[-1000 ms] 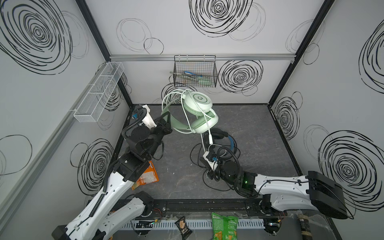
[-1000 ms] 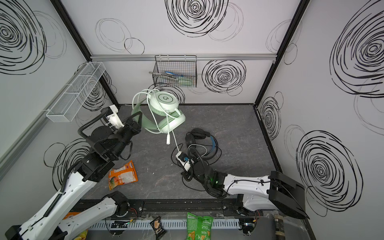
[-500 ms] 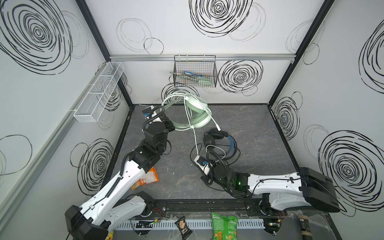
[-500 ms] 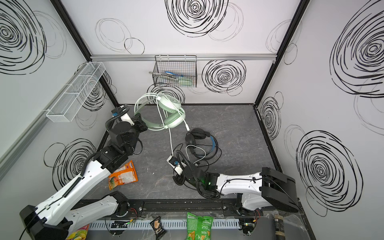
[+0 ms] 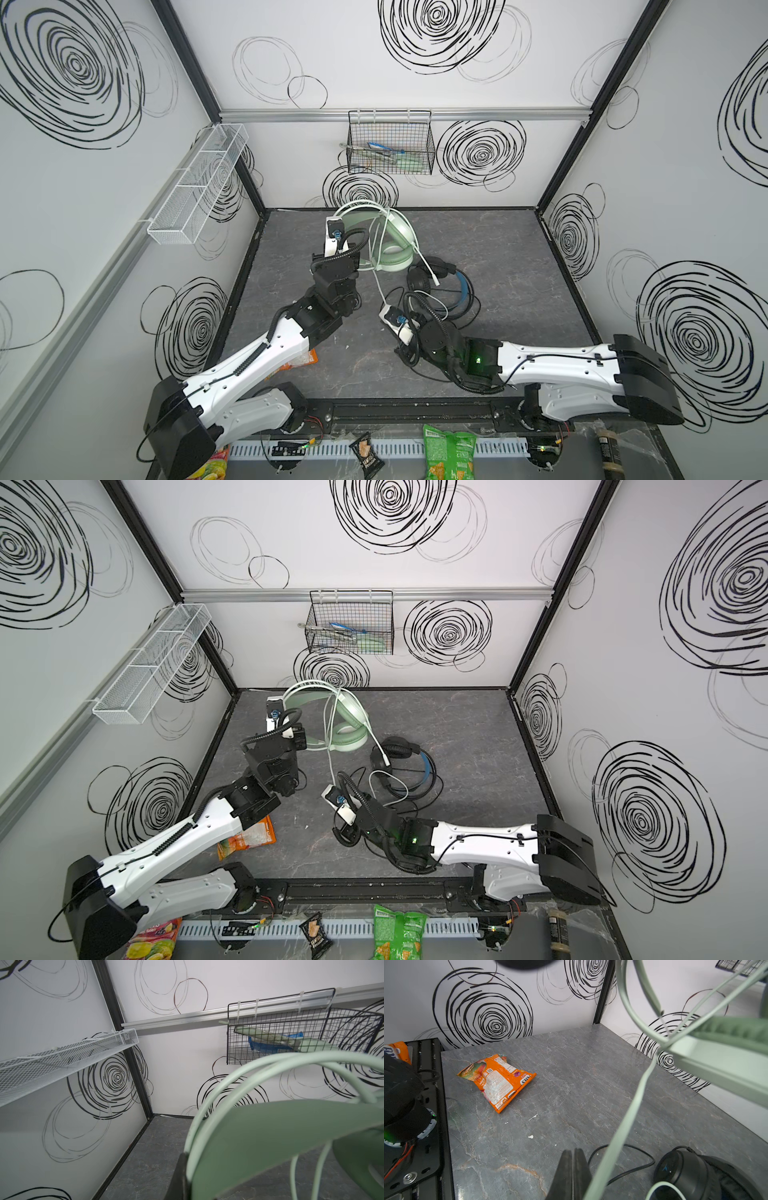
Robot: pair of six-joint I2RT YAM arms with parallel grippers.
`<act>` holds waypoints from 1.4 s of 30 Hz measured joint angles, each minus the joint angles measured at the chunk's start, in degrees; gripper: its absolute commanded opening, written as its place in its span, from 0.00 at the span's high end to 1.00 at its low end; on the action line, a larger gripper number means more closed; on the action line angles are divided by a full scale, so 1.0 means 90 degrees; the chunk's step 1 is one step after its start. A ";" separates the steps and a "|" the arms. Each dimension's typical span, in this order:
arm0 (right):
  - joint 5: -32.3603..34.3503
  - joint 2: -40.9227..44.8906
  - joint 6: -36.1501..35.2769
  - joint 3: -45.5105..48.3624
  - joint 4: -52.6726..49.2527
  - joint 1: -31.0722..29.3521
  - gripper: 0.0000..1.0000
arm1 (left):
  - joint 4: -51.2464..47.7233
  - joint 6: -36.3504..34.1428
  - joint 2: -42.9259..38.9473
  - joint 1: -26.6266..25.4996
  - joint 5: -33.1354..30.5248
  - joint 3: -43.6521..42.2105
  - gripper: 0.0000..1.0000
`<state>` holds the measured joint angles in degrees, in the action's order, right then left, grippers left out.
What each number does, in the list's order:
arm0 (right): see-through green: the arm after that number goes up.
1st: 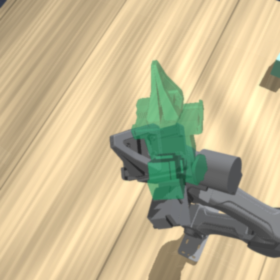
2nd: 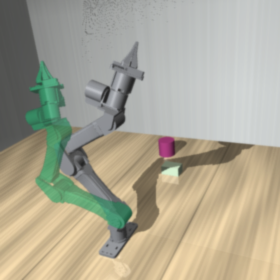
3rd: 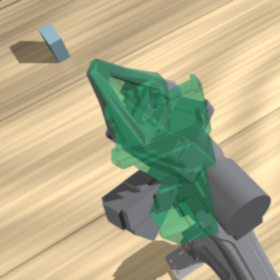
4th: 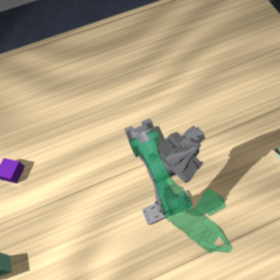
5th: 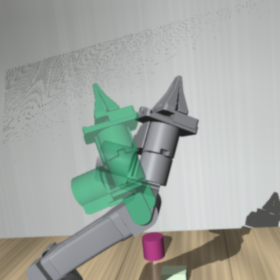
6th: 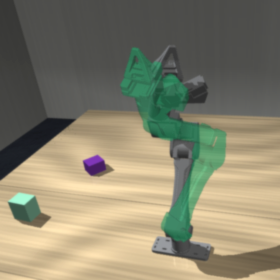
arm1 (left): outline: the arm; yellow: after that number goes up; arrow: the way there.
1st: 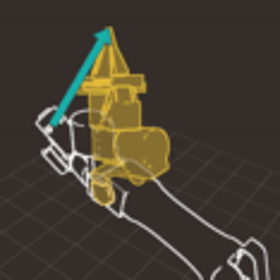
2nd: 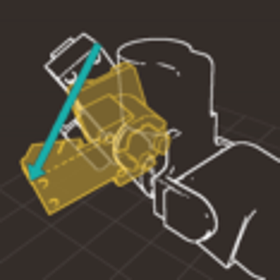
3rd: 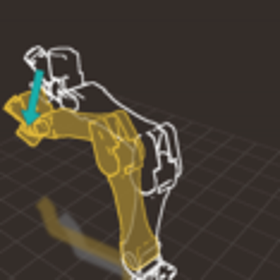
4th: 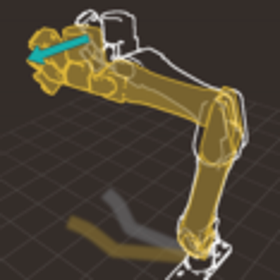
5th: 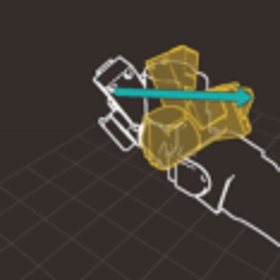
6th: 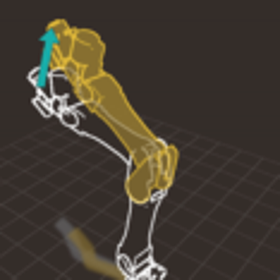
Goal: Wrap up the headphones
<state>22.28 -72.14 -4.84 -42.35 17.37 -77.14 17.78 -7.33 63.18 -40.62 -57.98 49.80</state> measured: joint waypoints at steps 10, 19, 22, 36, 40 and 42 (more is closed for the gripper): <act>0.0454 0.0695 -0.0738 -0.0476 -0.1018 -0.0002 1.00 | -0.1052 -0.0347 0.0085 -0.0107 0.0425 0.0002 1.00; 0.1137 0.0797 -0.1462 -0.0607 -0.2045 -0.0019 0.99 | -0.2132 -0.1039 -0.0233 -0.0379 0.0811 -0.0036 1.00; 0.1353 0.0797 -0.1639 -0.0670 -0.2234 -0.0024 0.99 | -0.2164 -0.1416 -0.0347 -0.0605 0.0707 -0.0153 1.00; 0.2084 0.1158 -0.2356 -0.0670 -0.2397 0.0211 0.92 | -0.1880 -0.2608 -0.0529 -0.1171 0.0571 -0.0216 1.00; 0.1999 0.1396 -0.2552 -0.0670 -0.2385 0.0563 0.92 | -0.2385 -0.2273 -0.0566 -0.1345 0.1202 0.0051 1.00; 0.1892 0.1457 -0.2642 -0.0670 -0.2370 0.0760 0.92 | -0.2538 -0.2081 -0.0627 -0.1370 0.1452 0.0087 1.00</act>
<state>39.31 -59.02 -28.62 -48.38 -3.97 -70.30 -5.06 -26.06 57.54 -52.95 -44.91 50.59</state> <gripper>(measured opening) 0.082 0.084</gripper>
